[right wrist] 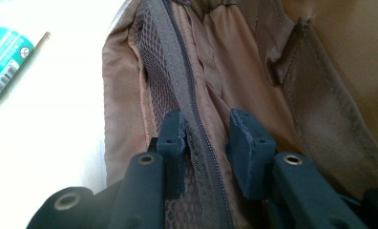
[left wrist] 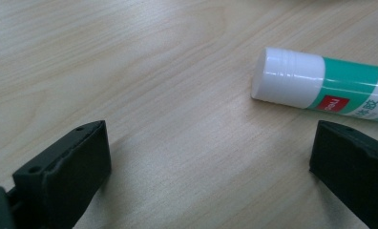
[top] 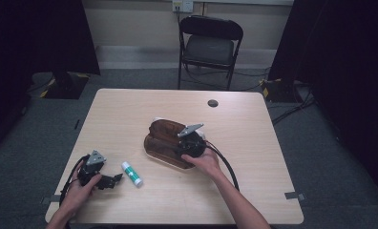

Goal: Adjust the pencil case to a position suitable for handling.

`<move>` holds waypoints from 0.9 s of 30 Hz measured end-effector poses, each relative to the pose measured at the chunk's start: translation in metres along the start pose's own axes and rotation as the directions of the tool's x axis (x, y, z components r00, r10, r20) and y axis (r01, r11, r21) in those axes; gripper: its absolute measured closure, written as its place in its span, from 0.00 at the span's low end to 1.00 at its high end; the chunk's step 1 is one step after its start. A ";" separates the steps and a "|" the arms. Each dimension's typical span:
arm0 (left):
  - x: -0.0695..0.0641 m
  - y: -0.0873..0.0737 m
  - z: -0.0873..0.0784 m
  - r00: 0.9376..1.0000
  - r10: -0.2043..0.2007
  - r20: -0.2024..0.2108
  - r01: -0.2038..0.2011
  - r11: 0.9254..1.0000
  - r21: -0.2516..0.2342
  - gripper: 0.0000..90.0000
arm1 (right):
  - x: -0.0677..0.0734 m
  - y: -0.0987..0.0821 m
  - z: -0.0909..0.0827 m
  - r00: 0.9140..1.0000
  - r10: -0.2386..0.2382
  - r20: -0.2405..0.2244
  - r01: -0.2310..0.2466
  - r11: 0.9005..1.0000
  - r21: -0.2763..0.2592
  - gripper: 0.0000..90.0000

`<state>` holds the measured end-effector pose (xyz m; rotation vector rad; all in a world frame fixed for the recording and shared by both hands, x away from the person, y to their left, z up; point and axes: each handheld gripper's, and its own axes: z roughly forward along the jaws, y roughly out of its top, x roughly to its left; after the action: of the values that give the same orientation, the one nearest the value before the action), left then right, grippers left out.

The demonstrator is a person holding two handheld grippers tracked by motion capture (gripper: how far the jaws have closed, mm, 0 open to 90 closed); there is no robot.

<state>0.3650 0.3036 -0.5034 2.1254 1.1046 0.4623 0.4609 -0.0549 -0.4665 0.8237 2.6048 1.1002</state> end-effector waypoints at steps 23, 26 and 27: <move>0.000 0.000 0.000 1.000 -0.001 -0.001 0.001 1.000 0.000 0.00 | 0.016 -0.036 -0.031 0.999 0.031 -0.016 -0.032 0.999 -0.025 0.74; 0.000 0.000 0.000 1.000 -0.001 -0.001 0.001 1.000 0.000 0.00 | 0.019 -0.040 -0.034 0.999 0.034 -0.017 -0.034 0.999 -0.031 0.73; 0.000 0.000 0.000 1.000 -0.001 -0.001 0.001 1.000 0.000 0.00 | 0.020 -0.041 -0.035 0.999 0.036 -0.018 -0.036 0.999 -0.028 0.73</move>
<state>0.3649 0.3034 -0.5034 2.1245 1.1059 0.4628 0.4138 -0.0885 -0.4703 0.8620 2.5921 1.1563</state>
